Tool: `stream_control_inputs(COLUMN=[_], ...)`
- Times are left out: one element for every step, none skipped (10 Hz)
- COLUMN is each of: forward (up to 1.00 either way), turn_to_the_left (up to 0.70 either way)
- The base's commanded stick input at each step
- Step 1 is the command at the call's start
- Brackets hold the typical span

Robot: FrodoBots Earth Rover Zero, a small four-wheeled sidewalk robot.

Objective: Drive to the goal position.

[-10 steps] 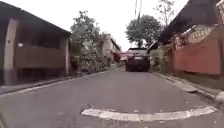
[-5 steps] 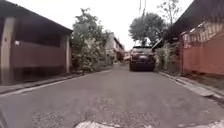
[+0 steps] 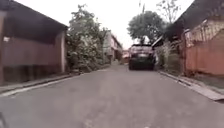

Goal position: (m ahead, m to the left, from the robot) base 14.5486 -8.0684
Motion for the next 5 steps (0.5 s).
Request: stream_control_inputs(forward=[0.70,0.70,0.70,0.70,0.70], turn_to_the_left=[0.08,0.08,0.08,0.08,0.08])
